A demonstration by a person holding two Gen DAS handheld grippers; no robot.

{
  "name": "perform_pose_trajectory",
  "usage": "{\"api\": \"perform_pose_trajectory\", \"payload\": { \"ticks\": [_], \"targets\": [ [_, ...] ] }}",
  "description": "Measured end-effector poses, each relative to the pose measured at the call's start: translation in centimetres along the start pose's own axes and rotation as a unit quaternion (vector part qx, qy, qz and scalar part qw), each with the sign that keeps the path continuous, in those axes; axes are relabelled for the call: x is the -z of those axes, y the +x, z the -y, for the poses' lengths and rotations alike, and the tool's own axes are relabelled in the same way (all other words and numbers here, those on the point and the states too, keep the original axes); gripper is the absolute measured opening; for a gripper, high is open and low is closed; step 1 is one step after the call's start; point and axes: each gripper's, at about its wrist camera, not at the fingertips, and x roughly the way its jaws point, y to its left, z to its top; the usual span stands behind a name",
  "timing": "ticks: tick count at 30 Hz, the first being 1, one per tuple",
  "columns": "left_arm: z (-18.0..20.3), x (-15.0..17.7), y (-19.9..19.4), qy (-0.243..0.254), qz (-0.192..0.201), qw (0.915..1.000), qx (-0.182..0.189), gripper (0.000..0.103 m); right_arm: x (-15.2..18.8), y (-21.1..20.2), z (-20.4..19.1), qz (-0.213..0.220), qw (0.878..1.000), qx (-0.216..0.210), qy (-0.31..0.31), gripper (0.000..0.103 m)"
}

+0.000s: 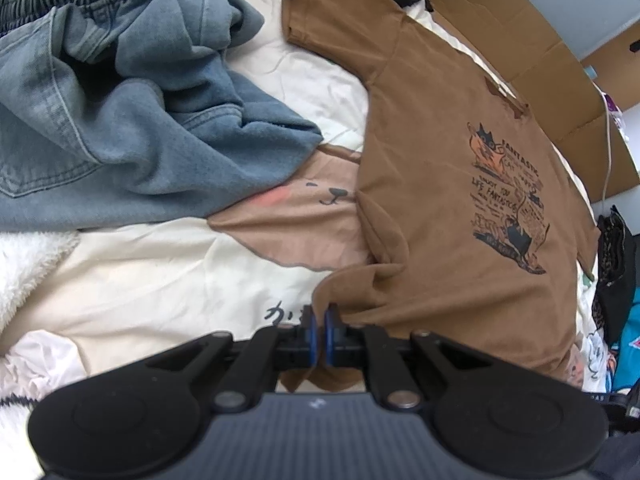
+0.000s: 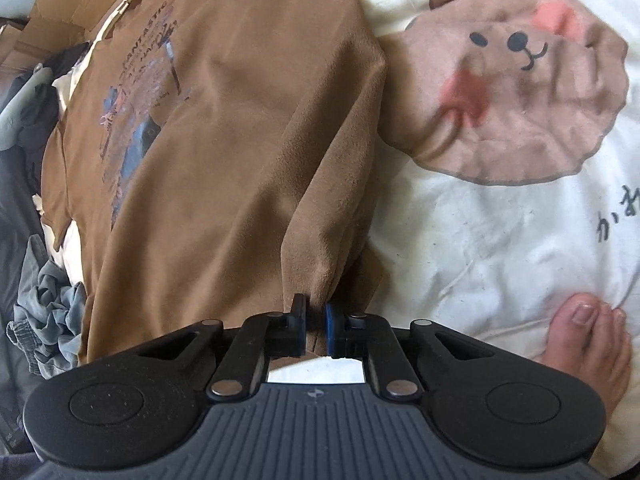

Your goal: Fold clothes

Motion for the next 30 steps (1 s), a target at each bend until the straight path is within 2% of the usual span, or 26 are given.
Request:
{"api": "perform_pose_trajectory", "payload": {
  "ticks": [3, 11, 17, 23, 28, 30],
  "targets": [
    [-0.2, 0.0, 0.0, -0.006, 0.004, 1.0000, 0.004, 0.005, -0.1, -1.8, -0.2, -0.003, 1.000, 0.018, -0.020, 0.004],
    [-0.5, 0.6, 0.1, -0.018, 0.013, 0.9995, 0.021, 0.005, -2.2, -6.8, 0.5, -0.009, 0.992, 0.097, -0.079, 0.004],
    [-0.8, 1.1, -0.6, -0.030, 0.015, 0.9986, 0.040, 0.005, -3.4, -9.2, -0.4, -0.006, 0.989, 0.104, -0.109, 0.004],
    [-0.8, 0.9, -0.3, -0.040, 0.011, 0.9972, 0.063, 0.005, -5.2, -9.8, -1.7, 0.004, 0.983, 0.112, -0.143, 0.004],
    [-0.8, 0.5, 1.8, -0.041, -0.025, 0.9954, 0.083, 0.005, -7.6, -8.7, -1.8, 0.005, 0.977, 0.136, -0.166, 0.004],
    [-0.9, 0.6, 2.7, -0.039, -0.038, 0.9955, 0.077, 0.008, -8.1, -8.0, -1.8, -0.008, 0.972, 0.145, -0.184, 0.004]
  ]
}}
